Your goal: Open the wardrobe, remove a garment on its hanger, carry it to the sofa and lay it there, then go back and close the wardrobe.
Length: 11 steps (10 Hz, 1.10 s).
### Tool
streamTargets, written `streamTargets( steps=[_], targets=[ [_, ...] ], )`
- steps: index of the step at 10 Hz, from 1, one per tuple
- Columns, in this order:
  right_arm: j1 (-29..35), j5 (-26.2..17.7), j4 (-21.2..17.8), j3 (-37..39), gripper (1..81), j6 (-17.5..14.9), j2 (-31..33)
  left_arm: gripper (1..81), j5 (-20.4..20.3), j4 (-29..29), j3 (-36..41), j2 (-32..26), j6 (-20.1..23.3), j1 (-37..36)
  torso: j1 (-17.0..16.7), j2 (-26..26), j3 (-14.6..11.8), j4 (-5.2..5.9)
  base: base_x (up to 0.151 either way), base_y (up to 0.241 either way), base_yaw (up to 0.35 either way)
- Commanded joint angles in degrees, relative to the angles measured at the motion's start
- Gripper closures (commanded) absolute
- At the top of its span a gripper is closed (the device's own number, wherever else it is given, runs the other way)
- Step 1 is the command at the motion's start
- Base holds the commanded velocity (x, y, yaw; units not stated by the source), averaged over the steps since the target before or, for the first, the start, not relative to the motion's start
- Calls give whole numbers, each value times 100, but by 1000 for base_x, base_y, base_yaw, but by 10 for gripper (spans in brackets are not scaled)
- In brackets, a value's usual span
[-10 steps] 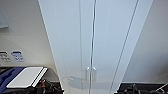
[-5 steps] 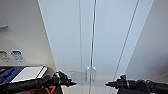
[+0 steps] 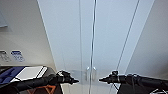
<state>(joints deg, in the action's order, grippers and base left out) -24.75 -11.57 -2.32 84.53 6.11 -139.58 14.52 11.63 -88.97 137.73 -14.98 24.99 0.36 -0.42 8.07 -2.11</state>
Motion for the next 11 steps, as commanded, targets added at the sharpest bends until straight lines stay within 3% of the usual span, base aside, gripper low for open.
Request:
streamTargets(
  steps=[1, 3, 5, 7, 9, 11],
  targets=[
    [1002, -170, -129, 291, 10, 101, -301, 10, -468, -64, -200, 194, -163, -860, 0, -2, 0, 0, 0, 0, 0],
    [1063, -109, -129, 528, 10, 206, -547, 10, -503, -56, -525, 518, -154, -763, 2, 0, 0, 0, 0, 0, 0],
    [1028, 426, -129, 598, 10, 400, -626, 10, -503, -3, -806, 818, -154, -657, 7, 0, 2, 0, 0, 0, 0],
    [1080, 532, -129, 835, 10, 426, -696, 10, -450, 6, -912, 915, -155, -631, 9, 2, 5, 0, 0, 0, 0],
    [1256, 392, 188, 1038, 10, 382, -837, 10, -397, 111, -947, 968, -154, -631, 9, 2, 6, 0, 0, 0, 0],
    [1274, -82, 592, 1239, 10, 418, -1039, 10, -380, 182, -1069, 1029, -154, -631, 9, 2, 6, 0, 0, 0, 0]
  ],
)
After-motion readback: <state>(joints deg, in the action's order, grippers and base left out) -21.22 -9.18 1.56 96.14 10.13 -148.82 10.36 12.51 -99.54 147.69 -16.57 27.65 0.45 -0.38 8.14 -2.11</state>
